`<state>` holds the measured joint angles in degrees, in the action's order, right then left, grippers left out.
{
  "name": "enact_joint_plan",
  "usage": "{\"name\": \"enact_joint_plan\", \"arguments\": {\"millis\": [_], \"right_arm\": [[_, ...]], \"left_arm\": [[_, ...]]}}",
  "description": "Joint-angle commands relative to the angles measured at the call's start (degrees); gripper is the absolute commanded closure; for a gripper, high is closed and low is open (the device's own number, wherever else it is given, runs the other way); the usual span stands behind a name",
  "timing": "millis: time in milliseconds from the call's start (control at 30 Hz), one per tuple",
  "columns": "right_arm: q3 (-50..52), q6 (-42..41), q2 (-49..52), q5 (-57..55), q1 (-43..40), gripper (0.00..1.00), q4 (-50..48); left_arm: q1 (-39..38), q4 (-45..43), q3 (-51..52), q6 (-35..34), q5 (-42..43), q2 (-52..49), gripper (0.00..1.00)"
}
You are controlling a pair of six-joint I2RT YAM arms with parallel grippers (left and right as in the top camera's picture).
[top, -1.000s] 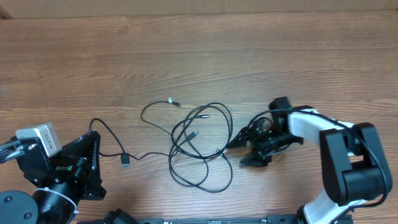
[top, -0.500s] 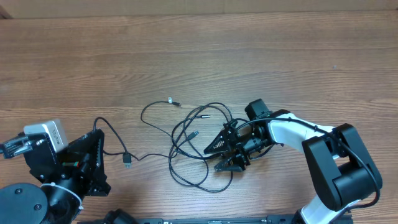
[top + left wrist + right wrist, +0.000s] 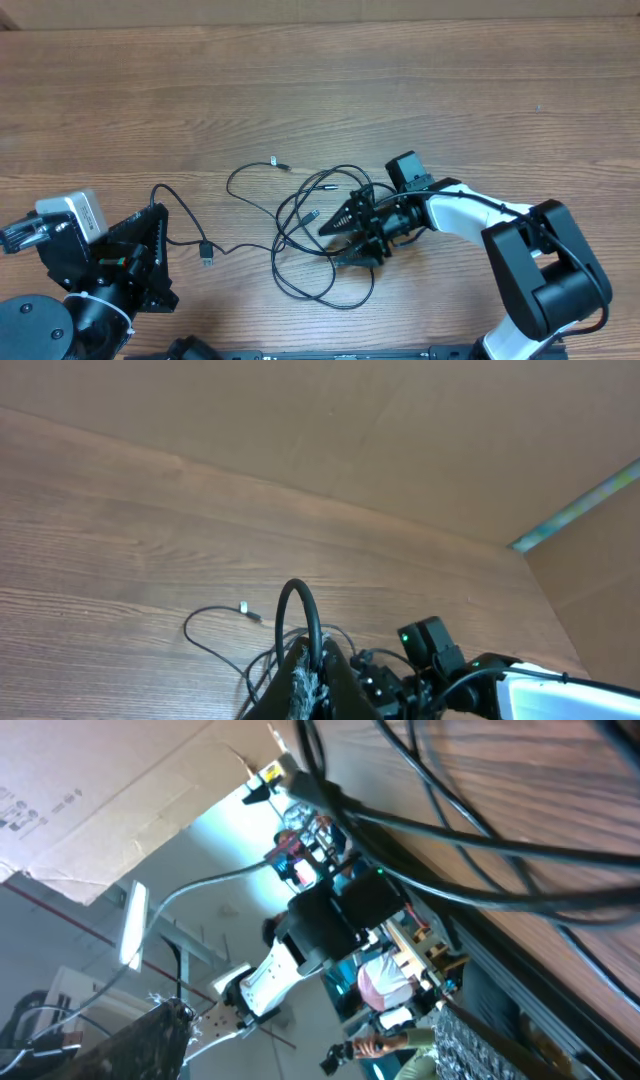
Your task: Untangle cables
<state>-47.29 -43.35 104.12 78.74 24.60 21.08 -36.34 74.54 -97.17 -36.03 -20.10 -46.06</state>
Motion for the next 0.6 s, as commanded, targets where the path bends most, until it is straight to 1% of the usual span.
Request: {"name": "enact_joint_plan", "arguments": {"millis": [0,167,300,400,500,567], "right_arm": [[-0.02,-14.03,0.48,0.79,2.32,0.23,-6.84],[-0.02,-29.22,0.48,-2.01,7.19,0.22,-23.47],[-0.02,-36.33,0.48,-3.69,11.02,0.23,-33.09],[-0.02,-39.28,0.48,-5.11,13.35,0.23,-36.02],[-0.02,-40.92,0.48,-8.24,15.39,0.23,-36.3],[-0.02,-41.24,0.48,-10.05,16.13,0.27,-36.22]], "left_arm": [[0.22,-0.24,0.44,-0.42,0.22,-0.44,0.96],[0.22,-0.24,0.44,-0.39,0.22,-0.44,0.96],[0.22,-0.22,0.44,-0.37,0.2,-0.46,0.95],[0.22,0.04,0.44,-0.37,0.22,-0.46,0.96],[0.22,0.26,0.44,-0.37,0.22,-0.44,0.95],[0.22,0.28,0.44,-0.37,0.22,-0.44,0.96]]}}
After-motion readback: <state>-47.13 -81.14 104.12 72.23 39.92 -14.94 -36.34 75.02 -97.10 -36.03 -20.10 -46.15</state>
